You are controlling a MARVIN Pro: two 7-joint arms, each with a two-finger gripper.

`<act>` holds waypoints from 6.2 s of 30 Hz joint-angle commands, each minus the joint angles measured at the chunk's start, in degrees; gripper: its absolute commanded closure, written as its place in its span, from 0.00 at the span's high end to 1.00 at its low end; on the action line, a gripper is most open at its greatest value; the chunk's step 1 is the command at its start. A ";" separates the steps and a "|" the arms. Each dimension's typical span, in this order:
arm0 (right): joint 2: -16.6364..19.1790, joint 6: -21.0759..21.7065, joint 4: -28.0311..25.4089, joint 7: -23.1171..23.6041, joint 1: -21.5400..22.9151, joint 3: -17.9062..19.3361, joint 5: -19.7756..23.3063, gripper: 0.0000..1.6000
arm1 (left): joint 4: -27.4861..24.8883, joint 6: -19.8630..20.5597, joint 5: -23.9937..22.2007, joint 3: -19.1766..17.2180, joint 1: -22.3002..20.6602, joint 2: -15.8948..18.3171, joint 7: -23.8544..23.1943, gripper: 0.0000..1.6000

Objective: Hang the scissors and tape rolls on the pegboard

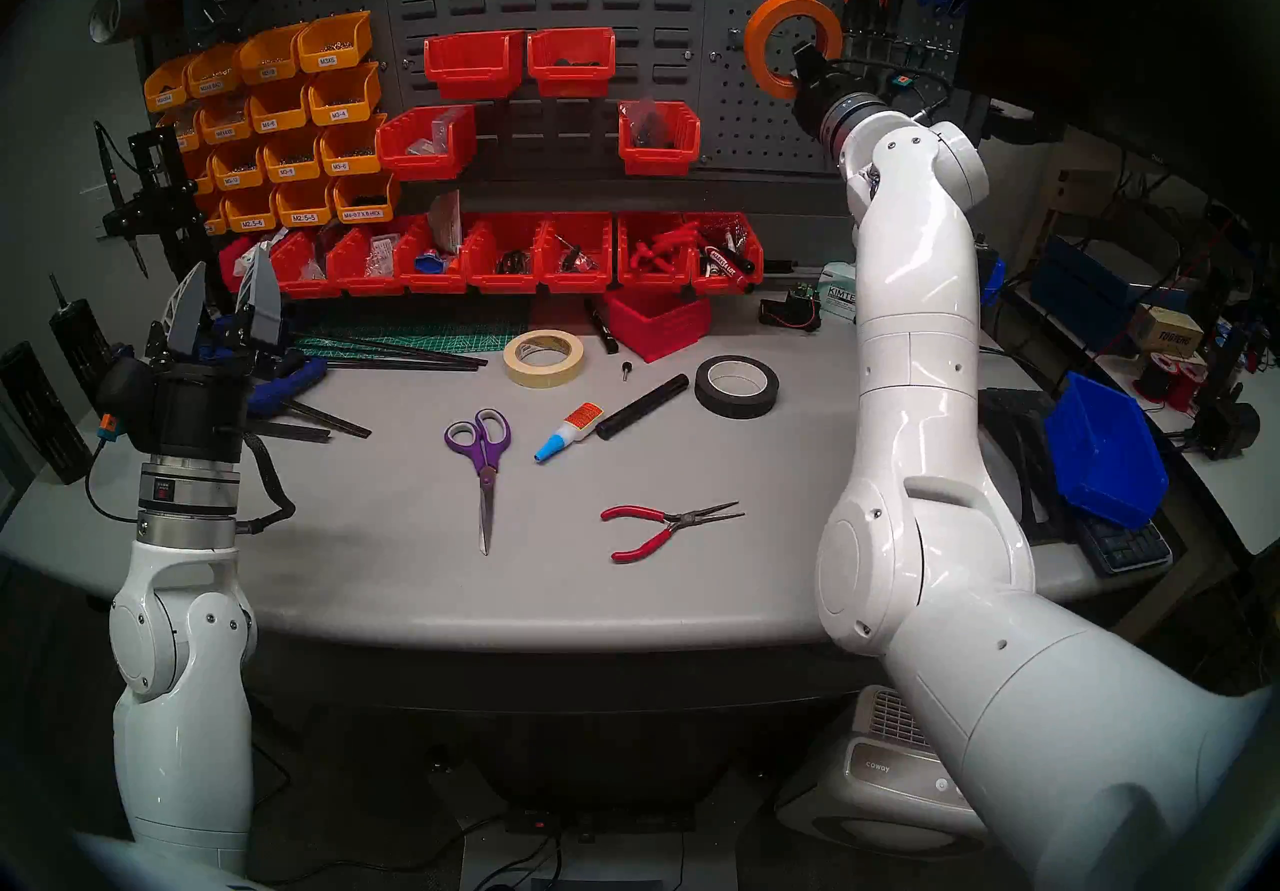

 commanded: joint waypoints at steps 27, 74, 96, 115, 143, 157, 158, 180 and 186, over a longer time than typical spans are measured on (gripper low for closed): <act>6.04 0.22 13.56 2.42 14.43 -2.70 3.51 0.00 | -2.87 -1.33 2.66 1.98 0.05 -1.69 1.15 1.00; 11.88 3.40 12.95 20.18 8.39 -5.43 4.00 0.00 | -4.11 -1.96 6.44 4.01 0.94 -3.70 2.30 1.00; 9.75 4.05 4.15 15.45 5.41 -6.48 3.24 0.00 | -4.30 -2.09 5.98 4.17 1.14 -3.63 2.09 1.00; 10.33 2.65 0.02 11.44 6.22 -8.88 -0.37 0.00 | -4.03 -2.00 5.34 3.18 1.02 -3.57 2.18 1.00; 9.26 2.36 0.13 8.29 5.92 -8.36 -2.05 0.00 | -4.20 -1.92 5.06 3.76 0.82 -3.04 2.29 1.00; 8.61 1.10 4.37 6.62 9.65 -8.35 -3.05 0.00 | -3.95 -2.08 4.57 3.07 0.89 -2.85 2.39 1.00; 8.64 1.06 4.50 6.68 9.75 -8.30 -3.15 0.00 | -3.94 -2.11 4.54 3.04 0.90 -2.82 2.36 1.00; 7.88 -0.10 9.28 5.90 12.66 -9.94 -6.61 0.00 | -4.02 -2.18 4.03 3.06 0.86 -2.66 2.30 1.00; 7.97 -0.64 11.18 5.52 13.68 -10.06 -7.36 0.00 | -4.01 -2.26 4.01 2.97 0.88 -2.67 2.33 1.00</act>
